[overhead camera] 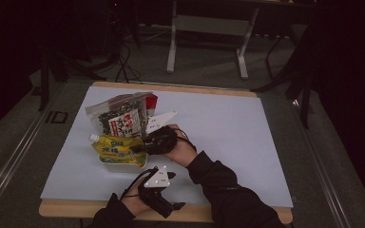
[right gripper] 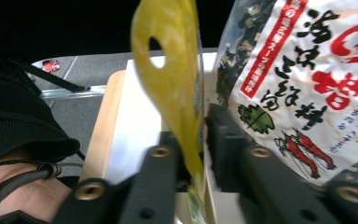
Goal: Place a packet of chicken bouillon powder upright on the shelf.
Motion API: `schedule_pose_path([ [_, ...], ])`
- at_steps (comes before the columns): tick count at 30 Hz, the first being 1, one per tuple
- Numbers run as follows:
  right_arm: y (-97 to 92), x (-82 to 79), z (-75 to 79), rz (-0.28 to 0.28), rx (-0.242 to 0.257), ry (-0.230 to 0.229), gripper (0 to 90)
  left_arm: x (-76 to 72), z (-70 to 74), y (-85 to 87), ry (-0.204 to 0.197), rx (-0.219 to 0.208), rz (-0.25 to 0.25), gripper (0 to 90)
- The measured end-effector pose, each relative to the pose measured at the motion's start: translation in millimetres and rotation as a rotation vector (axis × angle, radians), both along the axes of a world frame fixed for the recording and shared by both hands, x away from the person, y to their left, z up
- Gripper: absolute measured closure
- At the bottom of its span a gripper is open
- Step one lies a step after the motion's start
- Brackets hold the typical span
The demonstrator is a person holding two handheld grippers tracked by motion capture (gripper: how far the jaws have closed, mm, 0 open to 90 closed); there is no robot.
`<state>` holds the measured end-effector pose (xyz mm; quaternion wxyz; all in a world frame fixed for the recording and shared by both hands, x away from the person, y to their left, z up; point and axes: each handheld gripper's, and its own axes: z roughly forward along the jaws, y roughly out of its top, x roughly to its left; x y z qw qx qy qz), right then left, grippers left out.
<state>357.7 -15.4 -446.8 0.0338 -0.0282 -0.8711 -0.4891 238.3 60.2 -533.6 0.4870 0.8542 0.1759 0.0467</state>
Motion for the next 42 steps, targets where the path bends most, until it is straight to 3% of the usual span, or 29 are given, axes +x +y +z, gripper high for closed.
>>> schedule_pose_path([
  [9,-25.0,1.8,9.3,-0.073,0.012,-0.029,53.1,-0.9,-0.8,-1.1,0.004,0.002,-0.007,1.9],
  [19,-57.5,2.6,8.1,-0.171,0.042,-0.038,28.4,-1.1,-0.3,-1.5,0.009,-0.005,-0.001,1.9],
  [30,-102.2,-1.3,-3.8,-0.249,0.047,-0.022,21.0,-2.4,-1.0,-2.0,0.008,0.004,-0.001,1.9],
  [42,-127.9,-4.6,-24.5,-0.289,0.028,-0.013,18.6,-1.7,-1.8,-2.0,0.01,0.006,0.001,1.9],
])
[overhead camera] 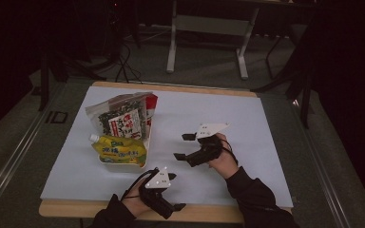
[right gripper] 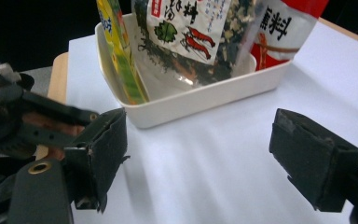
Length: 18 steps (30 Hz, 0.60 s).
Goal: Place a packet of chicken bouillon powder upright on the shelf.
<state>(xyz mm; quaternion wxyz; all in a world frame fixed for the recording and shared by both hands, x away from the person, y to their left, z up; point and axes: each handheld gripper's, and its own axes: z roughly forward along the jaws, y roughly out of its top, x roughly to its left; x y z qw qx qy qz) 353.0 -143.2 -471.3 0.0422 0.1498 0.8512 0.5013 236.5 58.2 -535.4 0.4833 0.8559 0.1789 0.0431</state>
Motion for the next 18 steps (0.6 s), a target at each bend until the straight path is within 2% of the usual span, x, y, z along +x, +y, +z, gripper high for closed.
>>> schedule_pose_path([
  [12,-30.8,-5.4,-27.4,-0.038,0.03,0.042,18.4,0.8,-0.6,-0.6,-0.008,0.001,0.0,1.9],
  [18,-41.7,-6.4,-34.9,-0.061,0.027,0.055,18.4,1.0,0.4,0.4,-0.01,-0.005,0.002,1.9],
])
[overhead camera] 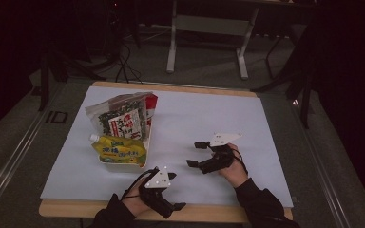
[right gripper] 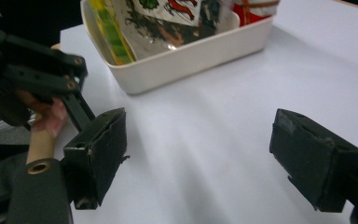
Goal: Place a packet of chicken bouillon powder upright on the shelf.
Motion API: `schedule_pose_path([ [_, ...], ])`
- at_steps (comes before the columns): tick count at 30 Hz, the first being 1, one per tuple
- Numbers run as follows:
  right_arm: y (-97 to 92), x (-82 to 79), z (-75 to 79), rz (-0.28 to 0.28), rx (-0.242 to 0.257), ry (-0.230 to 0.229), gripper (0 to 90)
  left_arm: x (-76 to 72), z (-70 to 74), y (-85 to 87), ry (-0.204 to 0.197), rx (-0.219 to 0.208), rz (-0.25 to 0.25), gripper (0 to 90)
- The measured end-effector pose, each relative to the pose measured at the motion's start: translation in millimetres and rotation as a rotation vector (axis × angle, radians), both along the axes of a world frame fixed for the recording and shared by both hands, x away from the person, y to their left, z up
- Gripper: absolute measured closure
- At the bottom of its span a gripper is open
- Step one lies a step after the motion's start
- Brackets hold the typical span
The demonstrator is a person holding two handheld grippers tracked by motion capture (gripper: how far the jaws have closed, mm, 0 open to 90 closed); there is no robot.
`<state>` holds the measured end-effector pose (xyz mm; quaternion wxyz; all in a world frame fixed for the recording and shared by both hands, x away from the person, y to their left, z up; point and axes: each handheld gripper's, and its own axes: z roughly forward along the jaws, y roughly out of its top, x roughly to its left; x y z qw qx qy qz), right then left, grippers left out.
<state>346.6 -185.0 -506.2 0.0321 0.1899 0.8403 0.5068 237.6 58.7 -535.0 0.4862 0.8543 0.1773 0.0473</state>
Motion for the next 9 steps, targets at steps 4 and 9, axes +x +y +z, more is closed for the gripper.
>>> schedule_pose_path([
  [4,-6.1,0.5,-3.7,-0.006,-0.002,0.0,18.4,0.3,-0.4,0.3,-0.002,0.003,-0.003,1.9],
  [9,-8.9,1.5,-5.4,-0.018,-0.014,-0.002,18.4,-0.1,-1.0,-0.1,-0.002,0.005,-0.005,1.9],
])
